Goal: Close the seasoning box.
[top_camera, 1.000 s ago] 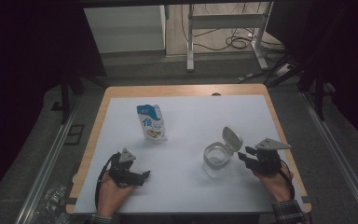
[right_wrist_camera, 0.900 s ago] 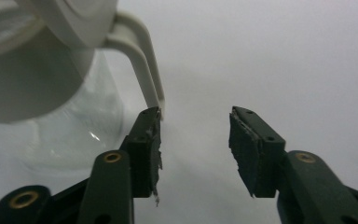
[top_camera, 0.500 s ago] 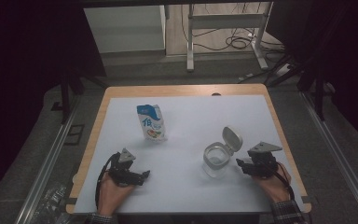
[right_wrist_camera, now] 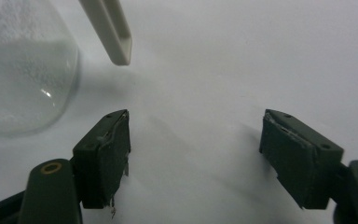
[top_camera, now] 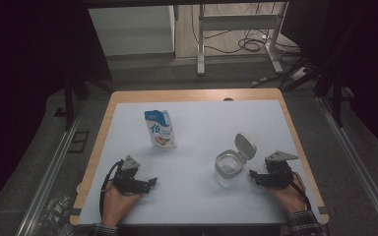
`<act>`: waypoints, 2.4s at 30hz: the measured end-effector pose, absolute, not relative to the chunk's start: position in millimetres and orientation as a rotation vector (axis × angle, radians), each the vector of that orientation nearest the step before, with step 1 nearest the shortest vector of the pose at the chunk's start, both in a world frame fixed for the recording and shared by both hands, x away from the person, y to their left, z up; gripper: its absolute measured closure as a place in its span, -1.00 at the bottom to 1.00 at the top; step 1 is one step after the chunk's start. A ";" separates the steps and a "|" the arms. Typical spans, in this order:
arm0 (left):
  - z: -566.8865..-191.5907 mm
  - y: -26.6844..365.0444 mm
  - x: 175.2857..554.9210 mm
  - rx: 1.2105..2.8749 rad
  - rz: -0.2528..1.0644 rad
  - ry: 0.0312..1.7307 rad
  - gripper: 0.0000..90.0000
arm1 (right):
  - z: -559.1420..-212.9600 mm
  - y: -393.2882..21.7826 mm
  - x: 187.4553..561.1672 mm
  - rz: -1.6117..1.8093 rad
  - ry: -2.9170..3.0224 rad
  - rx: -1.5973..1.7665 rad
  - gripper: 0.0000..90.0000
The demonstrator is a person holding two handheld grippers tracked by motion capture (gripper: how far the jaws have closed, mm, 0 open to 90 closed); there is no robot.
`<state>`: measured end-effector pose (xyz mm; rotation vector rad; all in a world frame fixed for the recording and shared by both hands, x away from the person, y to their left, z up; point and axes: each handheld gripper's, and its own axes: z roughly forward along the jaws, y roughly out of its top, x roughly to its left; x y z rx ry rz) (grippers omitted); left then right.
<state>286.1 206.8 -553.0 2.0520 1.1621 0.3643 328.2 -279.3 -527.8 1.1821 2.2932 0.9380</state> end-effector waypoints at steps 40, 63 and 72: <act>-499.3 225.0 348.5 1.852 0.325 1.000 -0.84 | -530.0 -278.1 326.6 0.937 2.282 1.161 -0.54; -472.0 232.7 396.1 1.813 0.307 0.833 -0.33 | -530.2 -278.1 326.7 0.940 2.282 1.164 -0.54; -469.2 231.6 408.1 1.806 0.316 0.797 -0.12 | -530.2 -278.1 326.7 0.941 2.282 1.164 -0.55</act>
